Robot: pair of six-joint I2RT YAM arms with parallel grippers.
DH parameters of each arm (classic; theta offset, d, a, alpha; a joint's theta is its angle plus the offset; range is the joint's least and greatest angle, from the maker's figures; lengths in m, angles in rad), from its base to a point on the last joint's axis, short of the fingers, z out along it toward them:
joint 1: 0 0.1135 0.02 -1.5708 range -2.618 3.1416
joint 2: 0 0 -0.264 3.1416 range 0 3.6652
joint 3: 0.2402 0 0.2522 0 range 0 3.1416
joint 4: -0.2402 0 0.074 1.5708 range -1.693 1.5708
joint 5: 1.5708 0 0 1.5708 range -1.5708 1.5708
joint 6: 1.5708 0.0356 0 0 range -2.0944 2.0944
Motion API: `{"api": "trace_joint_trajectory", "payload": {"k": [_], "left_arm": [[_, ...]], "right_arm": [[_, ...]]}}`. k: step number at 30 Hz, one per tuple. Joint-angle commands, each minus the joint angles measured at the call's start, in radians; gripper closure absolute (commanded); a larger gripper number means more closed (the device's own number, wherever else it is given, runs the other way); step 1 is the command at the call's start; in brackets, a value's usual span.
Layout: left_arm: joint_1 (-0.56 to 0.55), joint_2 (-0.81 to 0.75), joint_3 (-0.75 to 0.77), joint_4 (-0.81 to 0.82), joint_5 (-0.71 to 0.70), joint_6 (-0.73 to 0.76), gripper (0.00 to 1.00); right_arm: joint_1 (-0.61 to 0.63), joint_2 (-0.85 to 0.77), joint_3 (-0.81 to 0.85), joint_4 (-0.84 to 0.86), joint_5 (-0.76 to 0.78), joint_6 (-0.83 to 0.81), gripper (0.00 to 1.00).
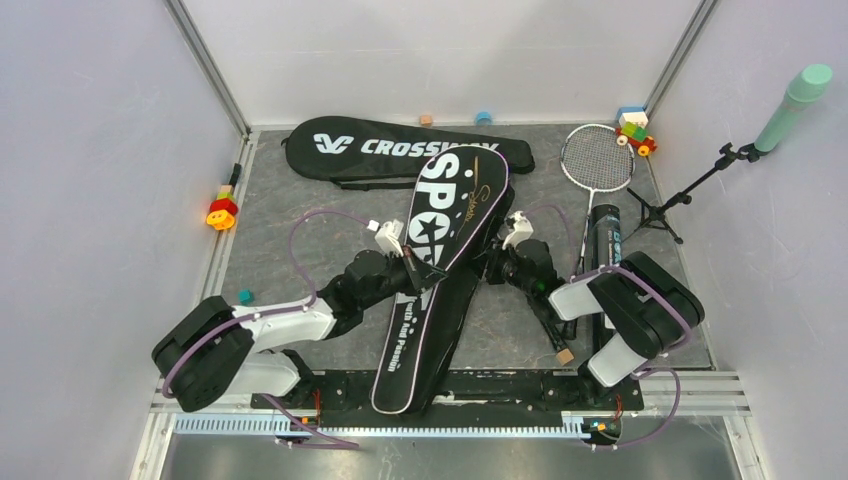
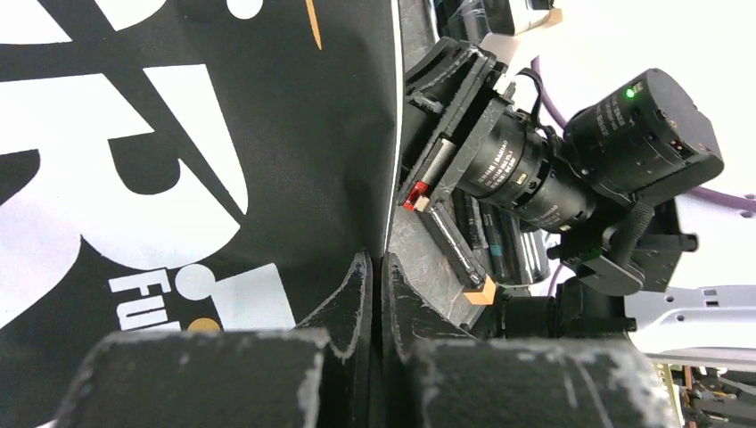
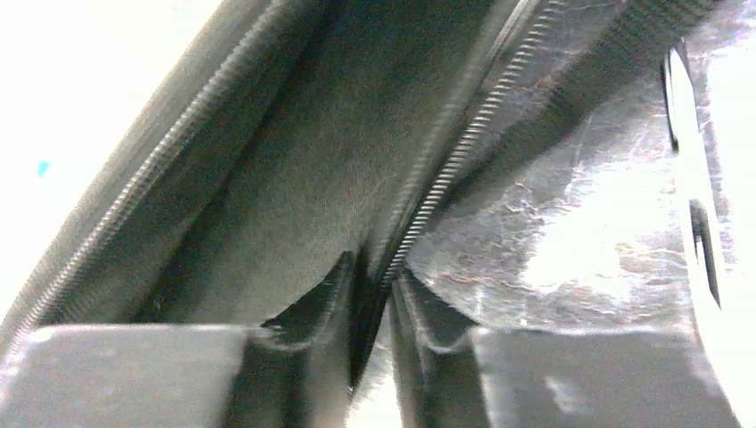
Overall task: Pack up the badminton gear
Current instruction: Open the racket bag at the center of the board.
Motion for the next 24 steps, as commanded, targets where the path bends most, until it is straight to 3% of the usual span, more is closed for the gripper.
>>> {"api": "trace_joint_trajectory", "payload": {"k": [1, 4, 6, 8, 10, 11, 14, 17, 24], "left_arm": [[-0.004, -0.088, -0.02, 0.075, -0.032, -0.018, 0.98], [-0.004, -0.102, 0.049, -0.198, -0.124, 0.124, 0.91], [-0.003, -0.077, 0.107, -0.342, -0.179, 0.185, 0.68], [-0.004, -0.046, 0.125, -0.361, -0.182, 0.222, 0.3], [-0.004, -0.016, 0.141, -0.342, -0.158, 0.249, 0.17], [-0.004, -0.009, 0.15, -0.331, -0.143, 0.255, 0.02], [-0.01, 0.006, 0.174, -0.307, -0.121, 0.288, 0.0], [-0.011, -0.006, 0.205, -0.398, -0.249, 0.315, 0.0], [-0.011, -0.128, 0.182, -0.493, -0.46, 0.364, 0.14]], "right_arm": [[0.006, -0.004, 0.024, 0.212, -0.015, -0.016, 0.99], [0.021, -0.084, 0.098, 0.062, -0.026, -0.132, 1.0], [0.055, -0.134, 0.186, -0.135, 0.011, -0.238, 1.0], [0.086, -0.166, 0.245, -0.235, 0.006, -0.289, 1.0], [0.125, -0.185, 0.29, -0.305, 0.009, -0.324, 1.0], [0.148, -0.189, 0.326, -0.367, 0.032, -0.344, 1.0], [0.194, -0.201, 0.394, -0.468, 0.075, -0.395, 1.0], [0.216, -0.235, 0.413, -0.497, 0.076, -0.435, 1.0], [0.215, -0.274, 0.455, -0.66, 0.181, -0.562, 1.0]]}}
